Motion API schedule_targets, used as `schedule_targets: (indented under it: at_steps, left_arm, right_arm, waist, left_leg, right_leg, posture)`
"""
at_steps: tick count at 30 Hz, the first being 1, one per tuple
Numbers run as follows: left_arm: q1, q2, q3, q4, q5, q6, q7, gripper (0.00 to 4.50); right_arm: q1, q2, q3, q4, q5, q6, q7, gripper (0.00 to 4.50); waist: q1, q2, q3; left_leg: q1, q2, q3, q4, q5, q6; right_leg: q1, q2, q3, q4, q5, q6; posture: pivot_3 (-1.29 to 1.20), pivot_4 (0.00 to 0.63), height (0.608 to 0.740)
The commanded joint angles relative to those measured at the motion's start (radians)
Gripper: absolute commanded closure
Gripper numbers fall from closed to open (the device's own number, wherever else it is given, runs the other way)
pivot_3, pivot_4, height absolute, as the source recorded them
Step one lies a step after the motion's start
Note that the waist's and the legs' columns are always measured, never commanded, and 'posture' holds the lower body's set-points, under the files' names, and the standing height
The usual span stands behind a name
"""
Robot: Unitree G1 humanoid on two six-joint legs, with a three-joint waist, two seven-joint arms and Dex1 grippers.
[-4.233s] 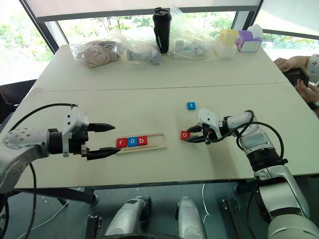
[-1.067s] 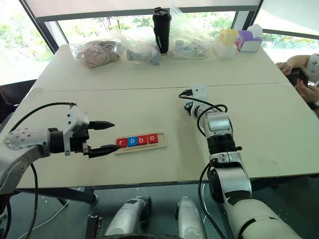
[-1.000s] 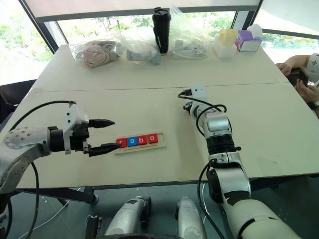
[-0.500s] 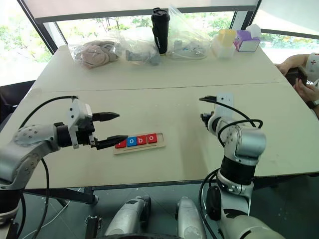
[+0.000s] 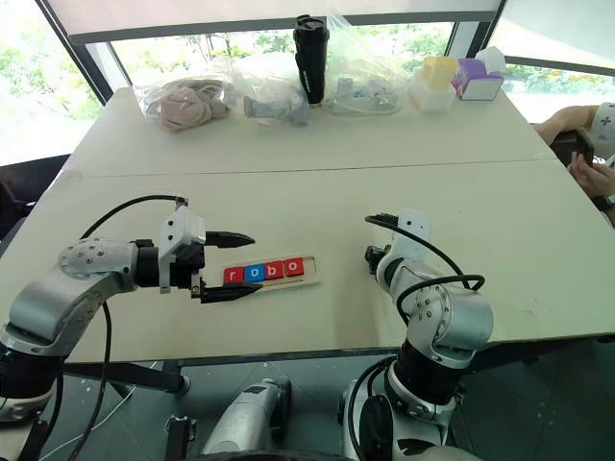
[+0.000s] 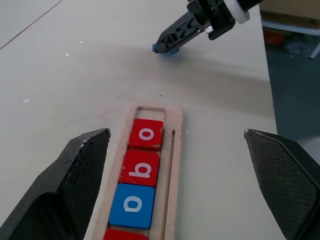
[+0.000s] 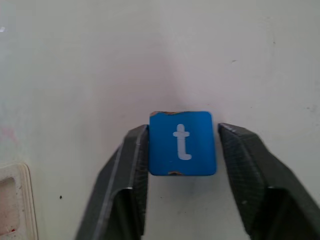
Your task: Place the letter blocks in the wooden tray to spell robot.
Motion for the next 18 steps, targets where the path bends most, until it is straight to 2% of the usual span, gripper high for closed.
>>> schedule_targets:
  at_steps: [1, 3, 4, 5, 6, 7, 8, 9, 11, 13, 18]
  left_arm:
    - [-0.002, 0.023, 0.010, -0.009, 0.001, -0.007, -0.025, 0.00]
    - [0.004, 0.031, 0.015, -0.011, -0.002, -0.003, -0.034, 0.00]
    - [0.004, 0.031, 0.020, -0.008, -0.004, -0.009, -0.039, 0.00]
    - [0.007, 0.026, 0.026, -0.005, -0.009, -0.020, -0.046, 0.00]
    - [0.012, 0.026, 0.027, -0.001, -0.015, -0.022, -0.059, 0.00]
    - [0.021, 0.034, 0.021, 0.001, -0.010, -0.033, -0.076, 0.00]
    - [0.026, 0.040, 0.016, 0.004, -0.004, -0.040, -0.089, 0.00]
    - [0.026, 0.045, 0.012, 0.005, 0.002, -0.044, -0.096, 0.00]
    - [0.012, 0.046, 0.015, 0.007, 0.002, -0.042, -0.097, 0.00]
    - [-0.005, 0.046, 0.023, 0.005, -0.002, -0.032, -0.094, 0.00]
    - [0.000, 0.065, 0.044, 0.008, 0.005, -0.026, -0.088, 0.00]
  right_arm:
    - [0.009, -0.024, 0.016, -0.025, 0.051, 0.007, 0.023, 0.20]
    - [0.002, -0.131, 0.047, -0.013, 0.109, 0.007, 0.087, 0.05]
    - [-0.017, -0.275, 0.078, 0.020, 0.125, -0.043, 0.170, 0.05]
    - [-0.020, -0.428, 0.120, 0.062, 0.139, -0.154, 0.294, 0.05]
    - [-0.025, -0.532, 0.119, 0.114, 0.178, -0.253, 0.426, 0.05]
    - [-0.017, -0.626, 0.118, 0.166, 0.232, -0.360, 0.584, 0.05]
    - [-0.009, -0.676, 0.116, 0.205, 0.272, -0.434, 0.684, 0.05]
    - [0.053, -0.782, 0.181, 0.232, 0.248, -0.615, 0.841, 0.05]
    - [0.135, -0.933, 0.304, 0.330, 0.162, -0.896, 1.039, 0.05]
    - [0.144, -0.983, 0.373, 0.457, 0.118, -1.071, 1.139, 0.05]
    - [0.054, -0.954, 0.475, 0.756, 0.020, -1.413, 1.227, 0.05]
  waist:
    - [0.000, 0.000, 0.000]
    - [0.001, 0.000, 0.000]
    - [0.003, 0.000, 0.000]
    - [0.006, 0.001, 0.001]
    - [0.009, 0.003, 0.002]
    - [0.009, 0.003, 0.002]
    - [0.006, 0.002, 0.002]
    - [0.005, 0.001, 0.001]
    - [0.003, 0.000, 0.001]
    - [0.000, 0.000, 0.001]
    - [-0.002, 0.001, 0.002]
  left_leg:
    - [0.000, 0.000, 0.000, 0.000, 0.000, 0.000]
    - [0.000, 0.000, 0.000, 0.000, 0.000, 0.000]
    - [0.000, 0.000, 0.000, 0.000, 0.000, 0.000]
    - [0.000, -0.001, 0.000, 0.001, 0.000, 0.000]
    - [-0.001, -0.001, 0.000, 0.002, 0.000, 0.000]
    - [-0.001, -0.003, 0.001, 0.002, 0.001, 0.002]
    - [-0.001, -0.003, 0.002, 0.002, 0.000, 0.003]
    - [0.000, -0.002, 0.003, 0.002, 0.000, 0.004]
    - [0.000, 0.000, 0.002, 0.002, -0.002, 0.006]
    - [0.002, 0.003, 0.001, 0.000, -0.003, 0.007]
    - [0.003, 0.003, 0.003, 0.002, -0.003, 0.007]
  right_leg:
    - [0.000, 0.000, 0.000, 0.000, 0.000, 0.000]
    - [0.000, 0.000, 0.000, 0.000, 0.000, 0.000]
    - [0.000, 0.000, 0.000, 0.000, 0.000, 0.000]
    - [0.001, -0.001, -0.001, -0.001, 0.000, 0.000]
    - [0.001, -0.001, -0.001, -0.002, 0.000, 0.000]
    - [0.002, -0.001, -0.002, -0.004, 0.000, 0.000]
    - [0.005, -0.002, -0.002, -0.006, 0.000, 0.000]
    - [0.007, -0.002, -0.002, -0.009, 0.000, 0.000]
    - [0.010, -0.002, -0.004, -0.012, 0.000, 0.002]
    - [0.013, 0.000, -0.007, -0.016, 0.000, 0.003]
    - [0.013, 0.000, -0.005, -0.017, 0.003, 0.005]
  posture:
    - [0.00, 0.150, 0.740]
    - [0.00, 0.150, 0.740]
    - [0.00, 0.150, 0.740]
    - [0.00, 0.150, 0.740]
    - [0.00, 0.150, 0.740]
    - [0.00, 0.150, 0.740]
    - [0.00, 0.150, 0.740]
    - [0.00, 0.150, 0.740]
    - [0.00, 0.150, 0.740]
    - [0.00, 0.150, 0.740]
    - [0.00, 0.150, 0.740]
